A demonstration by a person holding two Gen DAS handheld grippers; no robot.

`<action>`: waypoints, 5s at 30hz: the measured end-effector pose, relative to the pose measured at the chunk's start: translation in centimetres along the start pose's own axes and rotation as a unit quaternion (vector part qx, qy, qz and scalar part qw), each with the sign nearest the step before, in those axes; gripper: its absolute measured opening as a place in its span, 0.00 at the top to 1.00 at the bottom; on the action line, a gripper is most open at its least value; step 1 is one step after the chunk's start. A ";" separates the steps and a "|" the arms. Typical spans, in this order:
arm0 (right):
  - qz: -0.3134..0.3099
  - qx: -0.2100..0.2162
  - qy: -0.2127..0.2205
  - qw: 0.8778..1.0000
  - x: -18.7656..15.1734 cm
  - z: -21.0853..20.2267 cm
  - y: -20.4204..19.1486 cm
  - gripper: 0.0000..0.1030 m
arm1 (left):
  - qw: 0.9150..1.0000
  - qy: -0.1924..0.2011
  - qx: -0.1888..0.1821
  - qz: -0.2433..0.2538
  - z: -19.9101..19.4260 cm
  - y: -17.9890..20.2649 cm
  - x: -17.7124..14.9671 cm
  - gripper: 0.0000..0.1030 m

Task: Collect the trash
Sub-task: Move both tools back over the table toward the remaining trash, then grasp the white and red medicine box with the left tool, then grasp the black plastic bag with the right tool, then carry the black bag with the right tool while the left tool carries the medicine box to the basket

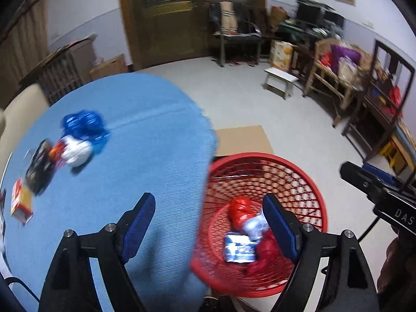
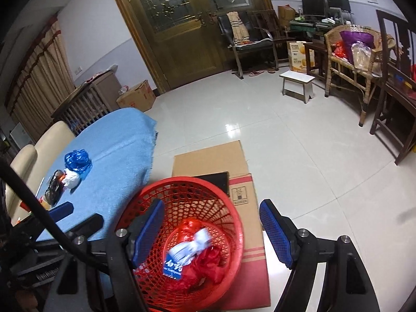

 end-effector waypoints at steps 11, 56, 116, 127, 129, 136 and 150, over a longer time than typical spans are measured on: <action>-0.078 0.042 -0.036 0.995 -1.5 2.4 -8.4 0.24 | 0.988 0.000 0.070 -0.135 -1.7 -13.6 -4.6 0.18; -0.217 0.200 -0.151 0.943 -4.5 17.4 -44.4 0.24 | 0.927 -0.004 0.200 -0.317 -1.4 -38.2 -13.6 0.52; -0.146 0.186 -0.113 0.965 -8.1 5.7 -26.5 0.62 | 0.964 0.022 0.162 -0.209 -7.1 -22.4 -10.5 0.52; -0.157 0.178 -0.098 0.966 -7.9 4.8 -25.6 0.62 | 0.972 0.017 0.151 -0.181 -6.4 -20.1 -9.8 0.52; -0.158 0.176 -0.095 0.967 -7.8 4.7 -25.4 0.62 | 0.973 0.017 0.148 -0.178 -6.4 -19.7 -9.7 0.52; -0.157 0.165 -0.085 0.970 -7.4 3.9 -24.0 0.62 | 0.977 0.019 0.135 -0.164 -6.2 -18.4 -9.1 0.52; -0.128 0.098 -0.065 0.985 -5.7 2.3 -16.6 0.62 | 0.985 0.028 0.105 -0.135 -5.9 -15.2 -7.7 0.52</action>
Point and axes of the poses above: each gripper's, at about its wrist camera, not at the fingertips, and z roughly the way its jaws point, y to its right, x to its top, the point moved 5 cm from there along z, roughly the way its jaws point, and after that the axes turned 6 degrees about x, right-handed, at the moved point
